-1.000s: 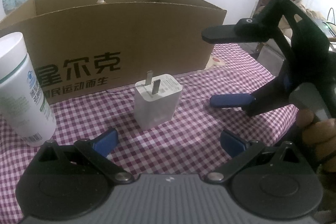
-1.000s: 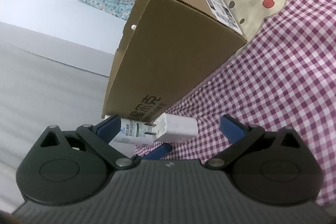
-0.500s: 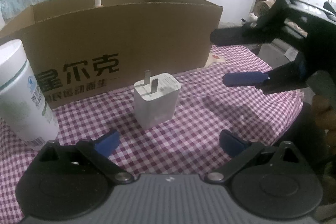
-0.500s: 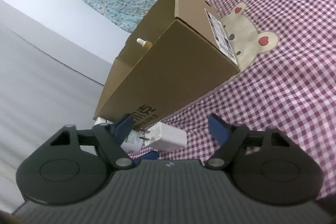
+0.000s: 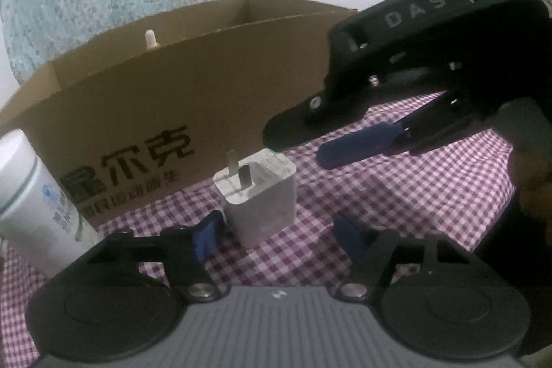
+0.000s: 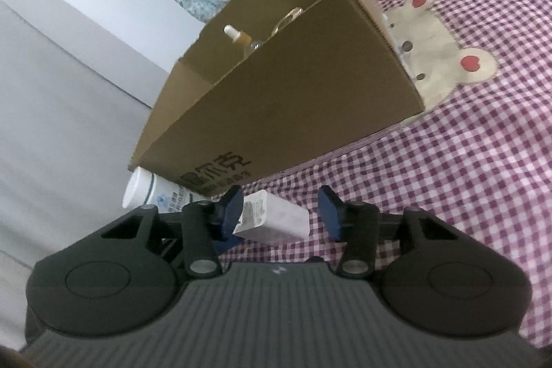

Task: Organize rigid objects
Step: 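Carry the charger plug into the box and open the right tool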

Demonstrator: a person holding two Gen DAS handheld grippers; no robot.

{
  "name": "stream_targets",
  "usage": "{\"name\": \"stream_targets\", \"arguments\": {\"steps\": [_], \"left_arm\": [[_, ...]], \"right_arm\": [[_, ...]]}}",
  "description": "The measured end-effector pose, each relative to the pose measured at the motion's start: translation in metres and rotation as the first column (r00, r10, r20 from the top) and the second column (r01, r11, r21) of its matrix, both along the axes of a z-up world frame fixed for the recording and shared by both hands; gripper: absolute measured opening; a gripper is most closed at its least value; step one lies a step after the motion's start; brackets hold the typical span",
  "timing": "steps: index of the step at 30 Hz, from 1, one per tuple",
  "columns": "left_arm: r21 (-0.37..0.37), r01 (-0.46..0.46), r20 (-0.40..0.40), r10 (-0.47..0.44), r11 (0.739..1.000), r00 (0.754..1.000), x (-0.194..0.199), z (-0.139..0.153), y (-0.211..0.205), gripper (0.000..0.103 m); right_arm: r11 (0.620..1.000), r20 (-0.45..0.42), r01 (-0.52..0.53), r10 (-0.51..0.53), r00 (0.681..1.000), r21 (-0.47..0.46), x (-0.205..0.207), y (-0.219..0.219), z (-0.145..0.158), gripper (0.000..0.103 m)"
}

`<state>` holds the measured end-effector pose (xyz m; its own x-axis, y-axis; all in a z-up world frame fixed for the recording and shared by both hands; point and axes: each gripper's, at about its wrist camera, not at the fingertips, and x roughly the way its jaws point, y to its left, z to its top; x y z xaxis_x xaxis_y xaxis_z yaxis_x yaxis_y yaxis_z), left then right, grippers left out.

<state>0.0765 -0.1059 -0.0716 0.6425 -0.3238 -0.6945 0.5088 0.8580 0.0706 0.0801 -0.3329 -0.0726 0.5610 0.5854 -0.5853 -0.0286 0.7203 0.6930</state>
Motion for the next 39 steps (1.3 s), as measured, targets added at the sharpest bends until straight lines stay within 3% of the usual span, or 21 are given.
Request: {"name": "stream_targets", "arguments": {"steps": [5,8,18,29,36,39], "left_arm": [[-0.013,-0.027,0.003,0.027,1.000,1.000,0.007,-0.001,0.001,0.059],[-0.018,-0.050,0.007,0.050,0.999,0.999,0.012,0.002,0.006,0.048],[-0.041,-0.077,0.005,0.077,0.996,0.997,0.015,0.014,0.006,0.047],[-0.065,-0.099,0.123,0.107,0.993,0.987,0.001,0.079,0.007,0.047],[-0.112,-0.118,0.150,0.135,0.987,0.980,0.031,0.125,0.003,0.047],[-0.141,-0.125,0.127,0.144,0.982,0.981,0.053,0.135,0.001,0.047]], "right_arm": [[1.000,-0.027,-0.020,0.020,0.999,-0.003,0.005,0.008,-0.007,0.036],[0.999,-0.026,-0.028,0.028,0.999,0.018,0.006,0.009,-0.008,0.030],[0.999,-0.010,-0.036,0.037,0.999,0.018,0.001,0.012,0.001,0.026],[0.999,0.150,-0.050,0.047,0.988,0.021,-0.017,0.013,0.066,0.026],[0.996,0.246,-0.064,0.048,0.968,0.056,0.006,0.003,0.104,0.026],[0.996,0.271,-0.069,0.052,0.961,0.054,0.026,-0.001,0.117,0.026]]}}
